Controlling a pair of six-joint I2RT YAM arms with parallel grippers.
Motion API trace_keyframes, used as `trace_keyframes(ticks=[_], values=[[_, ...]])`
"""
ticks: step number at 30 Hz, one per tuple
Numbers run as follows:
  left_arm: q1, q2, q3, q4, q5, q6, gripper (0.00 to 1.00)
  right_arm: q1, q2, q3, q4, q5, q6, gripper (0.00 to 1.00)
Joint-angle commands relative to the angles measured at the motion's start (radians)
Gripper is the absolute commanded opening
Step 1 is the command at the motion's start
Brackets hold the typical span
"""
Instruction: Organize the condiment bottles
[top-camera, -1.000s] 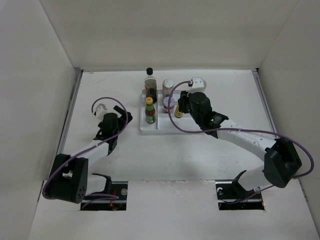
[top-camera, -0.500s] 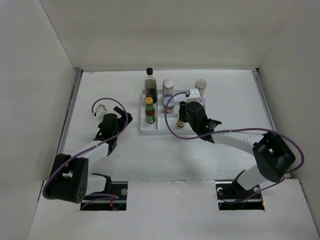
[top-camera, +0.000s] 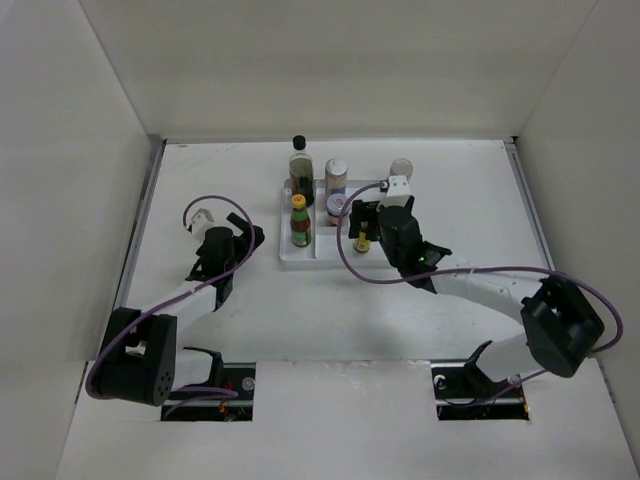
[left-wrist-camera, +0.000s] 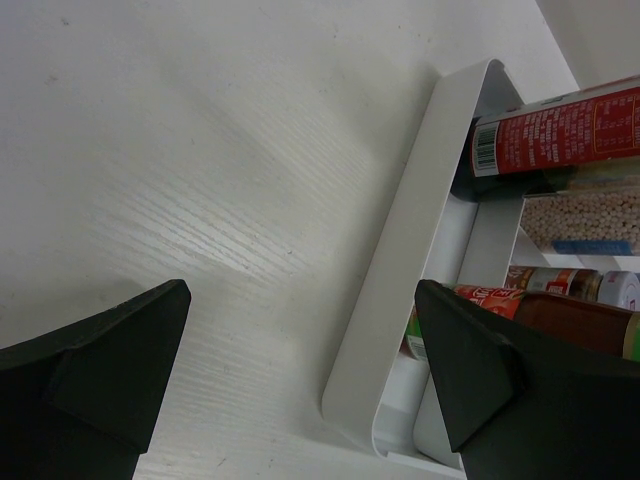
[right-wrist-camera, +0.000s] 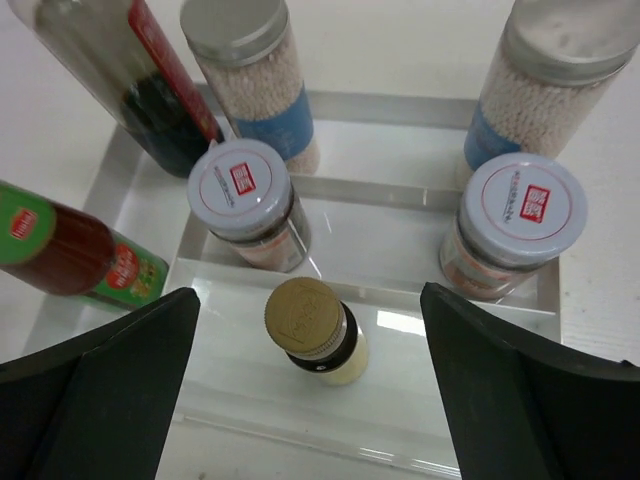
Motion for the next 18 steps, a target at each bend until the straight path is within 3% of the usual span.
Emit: trace_keyframes(ticks=[1,10,18], values=[[0.015,0.0,0.015,0.036,0.018,-0.004,1.0,0.008,-0.107,-0.02,0.12,0.065,-0.001,1.0],[0.026,0.016,0.008,0.068,-0.005,0.01,1.0,-0.078,-0.355,-0.272,0.353,0.338,0.066,1.0],[0.018,-0.006,0.022,0.058,-0.05,0.019,1.0,-0.178,-0.457,-0.457,0.379,0.36,0.289,1.0]])
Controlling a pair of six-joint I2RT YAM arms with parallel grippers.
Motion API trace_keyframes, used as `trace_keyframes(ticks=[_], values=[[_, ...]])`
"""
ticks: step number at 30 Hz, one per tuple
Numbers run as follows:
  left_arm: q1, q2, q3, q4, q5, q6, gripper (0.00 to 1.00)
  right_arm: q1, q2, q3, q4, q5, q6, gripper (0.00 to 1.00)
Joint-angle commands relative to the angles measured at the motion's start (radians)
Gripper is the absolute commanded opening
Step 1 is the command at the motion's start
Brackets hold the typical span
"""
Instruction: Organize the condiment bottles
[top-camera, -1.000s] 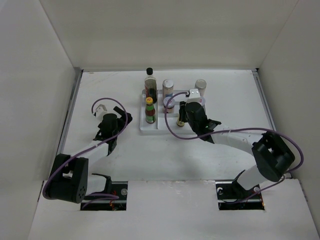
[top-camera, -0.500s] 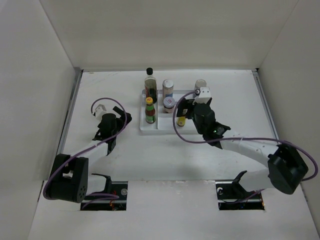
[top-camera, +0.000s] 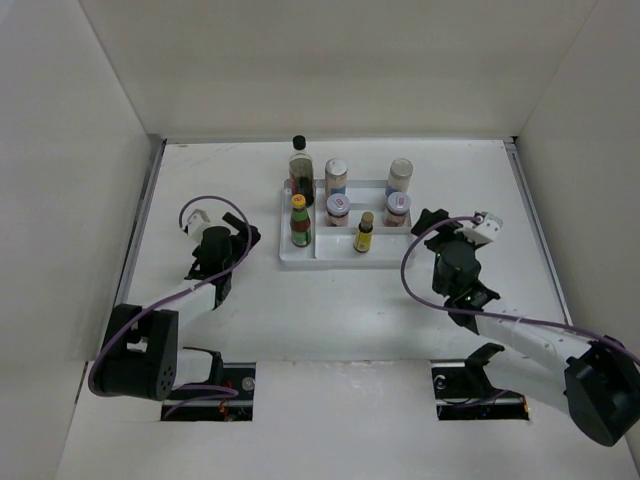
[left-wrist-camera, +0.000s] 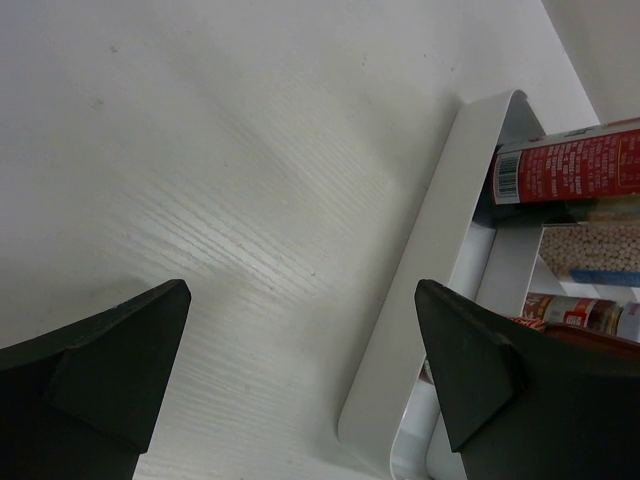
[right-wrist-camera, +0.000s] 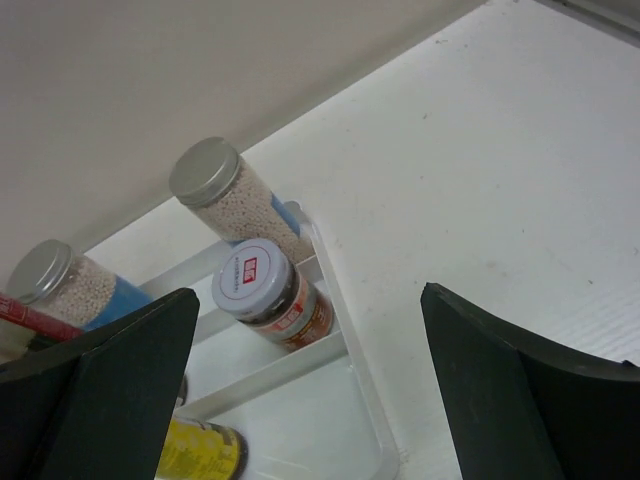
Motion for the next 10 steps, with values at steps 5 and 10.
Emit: trace_keyframes(ticks=[5,10], values=[[-0.047,-0.037,0.051,0.004,-0.033,0.017,1.0,-0.003,-0.015,-0.05,0.086,-0.003,0.148,1.0],[-0.047,-0.023,0.16,-0.154,-0.031,0.044,1.0,-0.007,0.037,-0.042,0.105,-0.055,0.148,1.0]])
